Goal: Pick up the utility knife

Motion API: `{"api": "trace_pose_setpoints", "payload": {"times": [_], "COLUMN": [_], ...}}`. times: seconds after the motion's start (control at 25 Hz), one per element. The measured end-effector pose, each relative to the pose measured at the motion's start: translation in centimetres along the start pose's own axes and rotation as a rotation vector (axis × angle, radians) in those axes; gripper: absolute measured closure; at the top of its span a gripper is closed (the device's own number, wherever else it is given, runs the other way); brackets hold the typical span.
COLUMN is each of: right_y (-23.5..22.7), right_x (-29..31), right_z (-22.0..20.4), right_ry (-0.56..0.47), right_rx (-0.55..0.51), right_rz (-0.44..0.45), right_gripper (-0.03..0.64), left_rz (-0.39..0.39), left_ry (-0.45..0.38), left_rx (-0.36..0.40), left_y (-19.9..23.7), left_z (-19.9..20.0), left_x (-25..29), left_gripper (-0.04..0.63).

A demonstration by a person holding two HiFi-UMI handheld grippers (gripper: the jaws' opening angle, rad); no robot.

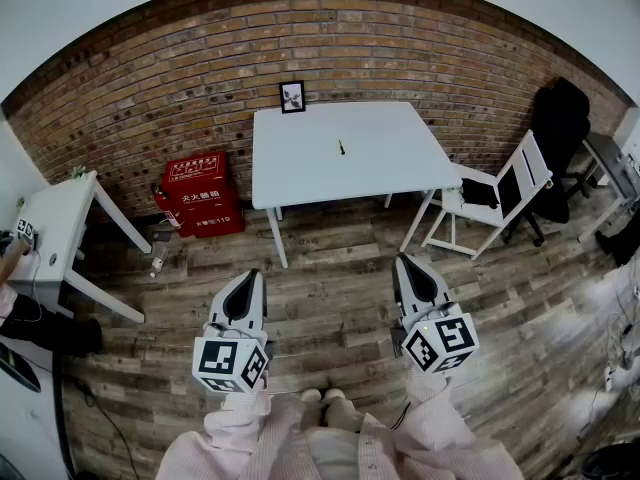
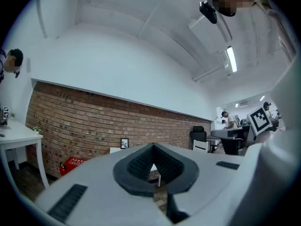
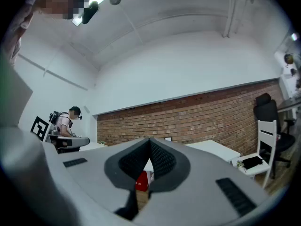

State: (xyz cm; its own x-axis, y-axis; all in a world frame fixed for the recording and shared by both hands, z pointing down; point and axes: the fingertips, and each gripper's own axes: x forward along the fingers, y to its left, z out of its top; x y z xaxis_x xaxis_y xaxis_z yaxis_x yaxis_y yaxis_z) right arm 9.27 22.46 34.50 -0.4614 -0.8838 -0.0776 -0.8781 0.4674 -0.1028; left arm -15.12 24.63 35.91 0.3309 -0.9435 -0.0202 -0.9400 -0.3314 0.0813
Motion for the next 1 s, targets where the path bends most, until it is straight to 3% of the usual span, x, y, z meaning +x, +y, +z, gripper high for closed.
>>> {"api": "trace_pose_setpoints", "payload": {"times": [0.8,1.0], "right_y": [-3.0,-3.5], "right_x": [-0.7,-1.1], "right_z": [-0.6,-0.9], "right_ry": [0.01,0.018], "right_rx": [0.02,0.038], "right_rz": [-0.017,-0.01], "right_gripper": [0.611,0.563], "left_rz": [-0.011,-0.003], "left_ry": [0.005,0.011], "left_rx": [-0.012,-0.018], "left_y": [-3.2,-3.8], "left_z": [-0.9,-1.4], "left_x": [1.4,1.1], "left_gripper": [0.601,0.601]}}
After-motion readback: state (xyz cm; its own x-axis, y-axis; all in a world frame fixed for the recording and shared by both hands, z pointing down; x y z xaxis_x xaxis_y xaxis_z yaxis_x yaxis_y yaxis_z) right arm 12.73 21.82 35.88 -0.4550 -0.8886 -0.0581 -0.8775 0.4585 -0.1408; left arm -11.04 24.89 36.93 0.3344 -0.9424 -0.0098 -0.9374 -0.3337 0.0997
